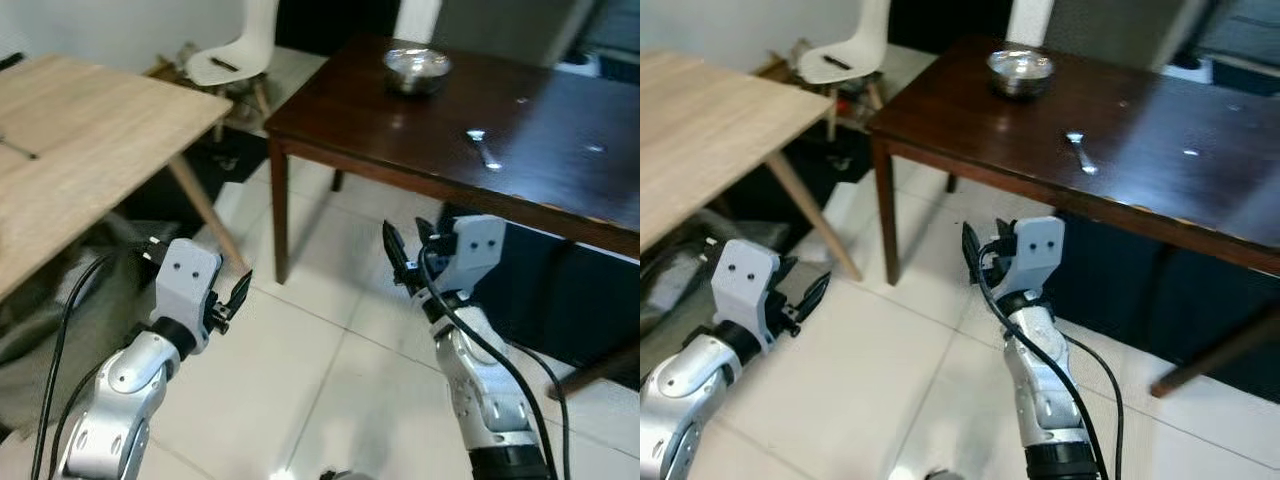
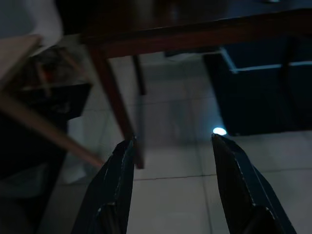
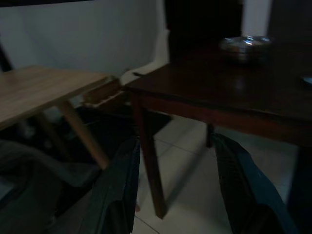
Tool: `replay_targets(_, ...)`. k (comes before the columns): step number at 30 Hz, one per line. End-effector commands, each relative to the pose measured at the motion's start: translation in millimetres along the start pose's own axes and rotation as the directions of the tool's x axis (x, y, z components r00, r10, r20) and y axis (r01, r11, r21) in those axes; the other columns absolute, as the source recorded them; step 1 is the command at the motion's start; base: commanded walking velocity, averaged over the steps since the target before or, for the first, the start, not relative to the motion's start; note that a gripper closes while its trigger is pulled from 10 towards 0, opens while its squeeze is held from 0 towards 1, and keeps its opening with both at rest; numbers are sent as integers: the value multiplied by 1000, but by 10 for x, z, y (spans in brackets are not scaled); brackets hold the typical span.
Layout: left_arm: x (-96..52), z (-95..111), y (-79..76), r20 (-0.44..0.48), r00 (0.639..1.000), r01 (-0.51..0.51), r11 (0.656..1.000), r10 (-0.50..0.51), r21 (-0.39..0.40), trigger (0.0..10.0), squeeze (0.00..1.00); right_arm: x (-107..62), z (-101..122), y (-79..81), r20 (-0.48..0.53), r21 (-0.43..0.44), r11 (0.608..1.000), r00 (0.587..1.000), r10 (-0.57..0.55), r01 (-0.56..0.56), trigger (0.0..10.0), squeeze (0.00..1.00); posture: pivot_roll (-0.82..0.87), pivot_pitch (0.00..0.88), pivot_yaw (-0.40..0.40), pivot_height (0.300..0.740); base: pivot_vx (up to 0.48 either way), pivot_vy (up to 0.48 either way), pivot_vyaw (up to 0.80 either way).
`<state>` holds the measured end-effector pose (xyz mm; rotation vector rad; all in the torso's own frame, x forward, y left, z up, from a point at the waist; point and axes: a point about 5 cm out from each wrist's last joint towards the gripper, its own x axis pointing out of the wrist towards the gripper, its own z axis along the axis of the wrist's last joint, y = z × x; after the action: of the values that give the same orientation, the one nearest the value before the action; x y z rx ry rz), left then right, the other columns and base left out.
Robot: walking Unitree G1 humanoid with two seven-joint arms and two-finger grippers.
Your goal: Setting the table
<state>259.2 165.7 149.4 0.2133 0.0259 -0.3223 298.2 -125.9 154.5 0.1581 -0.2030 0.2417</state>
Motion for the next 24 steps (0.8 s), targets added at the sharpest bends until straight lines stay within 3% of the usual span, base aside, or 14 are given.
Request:
replay_targets(1, -4, -23, -17, -14, 1000, 7, 1000, -7, -1, 10000, 0, -19, -27, 0, -18, 3, 1000, 1000, 1, -1, 10000, 0, -10, 0, 55, 740, 0, 0, -800)
replay_targets(14, 25, 22, 4, 15, 1000, -6, 1000, 7, -30, 10000, 0, -23, -20, 0, -18, 1, 1000, 1000, 2, -2, 10000, 0, -19, 0, 53, 740, 0, 0, -800)
replay_targets(21, 63, 56, 58, 35, 997, -64, 997, 65, -32, 10000, 0, -9, -7, 9, -16, 13, 1000, 1000, 13, -13, 10000, 0, -21, 0, 48, 740, 0, 0, -800)
replay_targets(24, 71, 64, 74, 47, 995, -86, 996, 87, -20, 10000, 0, 5, 9, 28, -10, 28, 999, 1000, 27, -27, 10000, 0, -21, 0, 48, 740, 0, 0, 0)
